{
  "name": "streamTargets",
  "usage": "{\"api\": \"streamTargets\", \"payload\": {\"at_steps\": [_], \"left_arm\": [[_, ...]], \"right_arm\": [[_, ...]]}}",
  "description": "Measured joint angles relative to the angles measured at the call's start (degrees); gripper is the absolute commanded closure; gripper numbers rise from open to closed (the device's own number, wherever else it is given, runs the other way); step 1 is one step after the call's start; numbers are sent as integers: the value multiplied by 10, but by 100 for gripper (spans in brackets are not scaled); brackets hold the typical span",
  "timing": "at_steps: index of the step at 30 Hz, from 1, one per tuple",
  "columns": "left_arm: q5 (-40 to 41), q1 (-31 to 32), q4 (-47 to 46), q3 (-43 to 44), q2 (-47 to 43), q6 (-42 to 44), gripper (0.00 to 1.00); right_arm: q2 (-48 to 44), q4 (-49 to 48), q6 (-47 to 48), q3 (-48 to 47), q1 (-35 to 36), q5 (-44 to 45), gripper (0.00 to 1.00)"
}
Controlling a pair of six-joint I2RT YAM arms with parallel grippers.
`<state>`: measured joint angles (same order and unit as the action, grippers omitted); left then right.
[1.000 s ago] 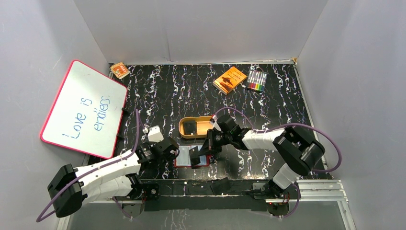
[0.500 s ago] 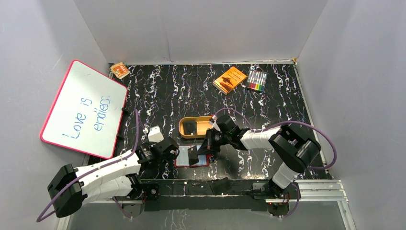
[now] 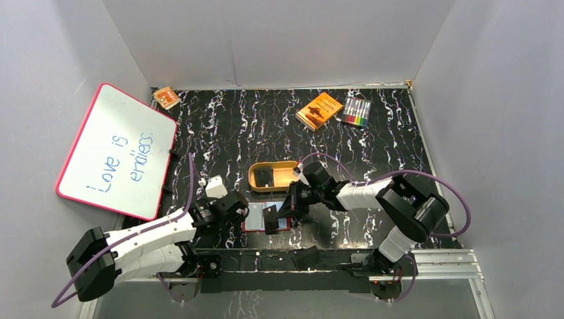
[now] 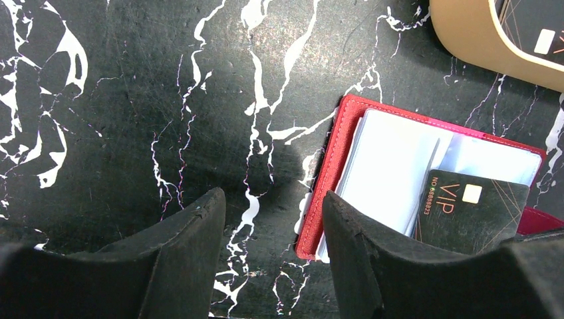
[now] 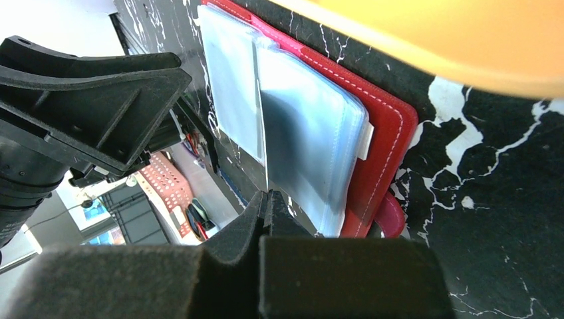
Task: Put the credit cards into the card holder
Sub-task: Insert the credit card into the card holder.
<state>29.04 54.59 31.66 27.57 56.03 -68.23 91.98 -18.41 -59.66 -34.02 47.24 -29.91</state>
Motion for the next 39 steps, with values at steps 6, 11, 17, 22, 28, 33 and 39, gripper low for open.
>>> {"api": "streamTargets", "payload": {"at_steps": [6, 11, 17, 22, 28, 33, 39], "left_arm": [[-2, 0, -3, 0, 0, 0, 48], [-10, 0, -11, -4, 1, 0, 49], [-19, 0, -18, -9, 5, 0, 50], [-25, 0, -24, -10, 5, 0, 50], [-31, 0, -34, -19, 5, 0, 51], [-33, 0, -39, -25, 5, -2, 51], [-33, 0, -40, -25, 3, -6, 53]], "right_arm": [[4, -5, 0, 0, 0, -2, 100], [16, -13, -1, -3, 0, -3, 100], [24, -26, -4, -7, 0, 2, 100], [37, -40, -11, -12, 4, 13, 100], [59, -49, -19, -28, 14, 19, 100], [64, -56, -21, -35, 22, 27, 100], [64, -38, -15, -37, 24, 43, 100]]}}
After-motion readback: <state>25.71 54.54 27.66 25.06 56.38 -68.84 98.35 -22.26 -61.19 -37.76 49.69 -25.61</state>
